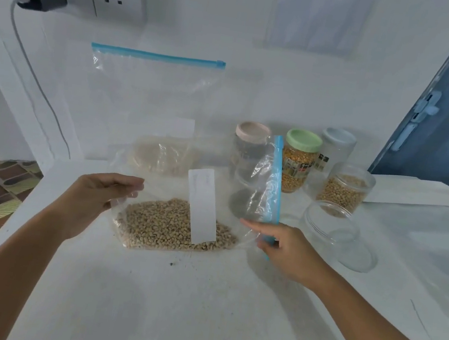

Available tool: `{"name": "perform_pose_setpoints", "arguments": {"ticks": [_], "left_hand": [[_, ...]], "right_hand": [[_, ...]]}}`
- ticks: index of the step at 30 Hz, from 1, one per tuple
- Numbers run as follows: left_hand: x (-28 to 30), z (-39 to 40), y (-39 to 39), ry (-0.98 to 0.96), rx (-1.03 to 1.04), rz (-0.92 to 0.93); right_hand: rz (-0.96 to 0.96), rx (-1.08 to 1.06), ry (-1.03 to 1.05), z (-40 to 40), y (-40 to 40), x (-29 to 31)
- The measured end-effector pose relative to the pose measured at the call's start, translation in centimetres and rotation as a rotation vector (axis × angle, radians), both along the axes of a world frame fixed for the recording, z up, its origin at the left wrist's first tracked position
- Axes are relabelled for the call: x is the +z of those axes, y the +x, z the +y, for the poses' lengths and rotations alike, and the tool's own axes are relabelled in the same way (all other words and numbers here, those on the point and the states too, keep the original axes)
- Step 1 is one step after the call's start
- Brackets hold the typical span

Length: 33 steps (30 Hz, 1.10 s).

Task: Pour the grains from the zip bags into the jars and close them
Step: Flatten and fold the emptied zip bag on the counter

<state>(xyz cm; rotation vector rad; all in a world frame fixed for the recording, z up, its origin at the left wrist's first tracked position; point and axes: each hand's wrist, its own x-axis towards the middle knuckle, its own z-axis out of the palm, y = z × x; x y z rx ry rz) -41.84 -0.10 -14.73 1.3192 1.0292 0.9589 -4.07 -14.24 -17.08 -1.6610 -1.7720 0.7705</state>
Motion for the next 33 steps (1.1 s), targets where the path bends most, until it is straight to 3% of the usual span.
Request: {"name": "perform_pose_setpoints", "arguments": {"ticks": [7, 12, 16, 21, 33], "left_hand": [[-0.5, 0.3, -0.5, 0.005, 0.034, 0.004], [0.1, -0.1, -0.3, 0.001, -0.019, 0.004], [0.4, -0.2, -0.1, 0.0, -0.047, 0.001], [0.3, 0.0, -0.1, -0.022, -0.091, 0.021], [-0.3, -0.2, 0.2, -0.003, -0.048, -0.041]], "right_hand": [[-0.046, 0.014, 0.025, 0.4, 0.7, 0.4], [0.222, -0.033, 0.042, 0.9, 0.0, 3.4], [0.21, -0.031, 0.029, 2.3, -1.0, 4.9], [0.364, -0.054, 0.017, 3.2, -1.4, 6.2], [0.524, -0.14, 0.068, 4.2, -1.9, 5.2]]}}
